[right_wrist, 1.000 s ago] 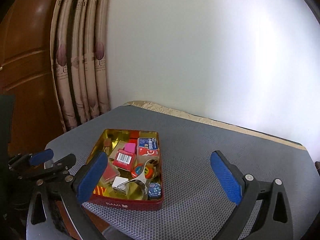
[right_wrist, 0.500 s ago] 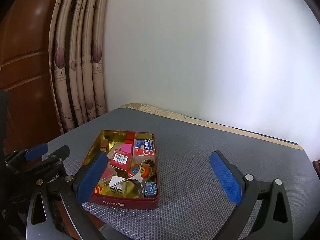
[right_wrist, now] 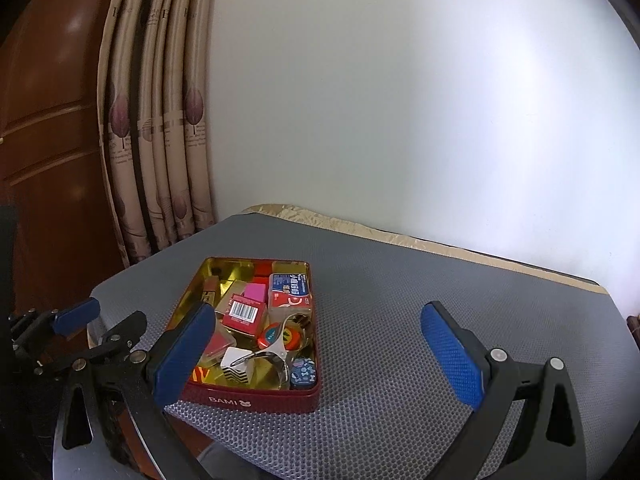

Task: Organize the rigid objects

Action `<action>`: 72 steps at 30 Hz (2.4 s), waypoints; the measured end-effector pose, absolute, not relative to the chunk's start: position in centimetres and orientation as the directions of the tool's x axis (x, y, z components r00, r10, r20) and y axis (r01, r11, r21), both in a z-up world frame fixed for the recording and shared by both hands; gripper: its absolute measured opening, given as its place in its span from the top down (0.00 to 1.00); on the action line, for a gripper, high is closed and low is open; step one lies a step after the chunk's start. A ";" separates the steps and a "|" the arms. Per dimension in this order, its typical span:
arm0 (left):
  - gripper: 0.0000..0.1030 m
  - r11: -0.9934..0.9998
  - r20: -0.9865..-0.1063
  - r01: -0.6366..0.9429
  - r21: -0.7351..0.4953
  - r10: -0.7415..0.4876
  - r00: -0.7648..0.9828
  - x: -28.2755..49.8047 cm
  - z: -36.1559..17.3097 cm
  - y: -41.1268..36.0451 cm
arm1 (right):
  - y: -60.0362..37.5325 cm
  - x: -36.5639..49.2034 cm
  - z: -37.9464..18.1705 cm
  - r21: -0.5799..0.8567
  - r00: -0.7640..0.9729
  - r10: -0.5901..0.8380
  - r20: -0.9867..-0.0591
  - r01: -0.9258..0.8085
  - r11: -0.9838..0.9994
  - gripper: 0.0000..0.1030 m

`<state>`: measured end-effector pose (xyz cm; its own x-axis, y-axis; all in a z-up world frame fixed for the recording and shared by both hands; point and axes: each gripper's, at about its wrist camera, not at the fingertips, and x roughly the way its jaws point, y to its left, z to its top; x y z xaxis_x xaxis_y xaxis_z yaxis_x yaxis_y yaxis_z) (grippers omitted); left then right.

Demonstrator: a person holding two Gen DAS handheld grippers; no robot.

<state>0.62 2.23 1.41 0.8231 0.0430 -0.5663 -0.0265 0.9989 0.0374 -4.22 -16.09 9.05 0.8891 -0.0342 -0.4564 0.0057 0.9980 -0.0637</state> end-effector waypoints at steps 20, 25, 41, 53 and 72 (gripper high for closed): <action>0.50 0.998 -0.587 -0.067 -0.008 0.050 0.808 1.1 1.1 3.3 | -15.8 -4.5 8.8 -0.080 0.884 -0.026 -0.468 -0.013 0.997 0.01; 0.50 0.998 -0.573 -0.069 -0.002 0.056 0.817 0.9 1.4 3.2 | -15.7 -4.5 8.7 -0.082 0.881 -0.022 -0.472 -0.019 0.996 0.01; 0.50 0.997 -0.568 -0.083 0.000 0.069 0.820 1.0 1.7 3.3 | -16.0 -4.4 8.2 -0.069 0.880 -0.017 -0.475 -0.018 0.997 0.01; 0.50 0.994 -0.563 -0.105 0.008 0.091 0.822 0.9 1.7 3.5 | -16.2 -4.1 7.7 -0.079 0.873 -0.020 -0.488 -0.021 0.997 0.01; 0.50 0.995 -0.553 -0.095 0.037 0.099 0.827 0.7 1.8 2.9 | -15.9 -3.9 7.3 -0.072 0.867 -0.018 -0.499 -0.021 0.997 0.01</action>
<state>0.73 2.91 1.84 0.8272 0.0992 -0.5531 -0.0946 0.9948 0.0369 -3.94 -15.85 7.35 0.8666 -0.0179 -0.4986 -0.0209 0.9972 -0.0721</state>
